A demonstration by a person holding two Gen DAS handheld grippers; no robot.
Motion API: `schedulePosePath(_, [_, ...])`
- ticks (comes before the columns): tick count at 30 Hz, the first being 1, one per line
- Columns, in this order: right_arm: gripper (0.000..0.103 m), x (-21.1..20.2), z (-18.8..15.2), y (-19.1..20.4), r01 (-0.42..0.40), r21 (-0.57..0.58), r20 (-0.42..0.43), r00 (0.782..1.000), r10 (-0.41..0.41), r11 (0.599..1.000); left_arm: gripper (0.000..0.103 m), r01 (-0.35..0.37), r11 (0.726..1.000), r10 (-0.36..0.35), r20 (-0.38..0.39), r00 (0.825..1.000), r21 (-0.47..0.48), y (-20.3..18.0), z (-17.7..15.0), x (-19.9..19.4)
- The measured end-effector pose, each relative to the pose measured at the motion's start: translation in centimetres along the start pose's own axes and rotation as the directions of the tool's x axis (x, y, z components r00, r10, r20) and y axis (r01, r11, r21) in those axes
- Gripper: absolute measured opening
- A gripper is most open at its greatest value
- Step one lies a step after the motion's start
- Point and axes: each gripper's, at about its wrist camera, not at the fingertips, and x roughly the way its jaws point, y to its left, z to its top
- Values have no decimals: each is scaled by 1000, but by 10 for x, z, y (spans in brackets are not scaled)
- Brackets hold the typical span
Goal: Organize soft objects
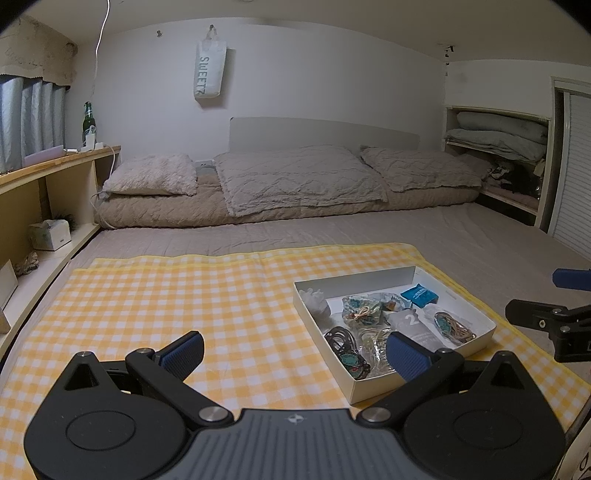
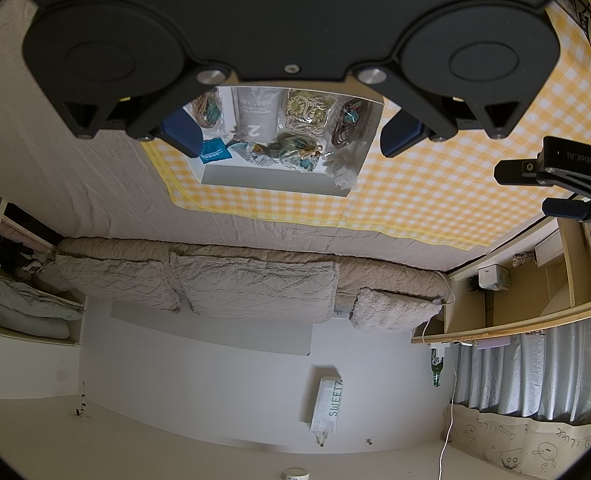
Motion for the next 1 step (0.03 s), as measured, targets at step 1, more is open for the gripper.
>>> schedulePosePath(1, [103,0,0,0,0,0,0,1000,0,1000,103,-1,1000,1,0,1000,-1,0,0,0])
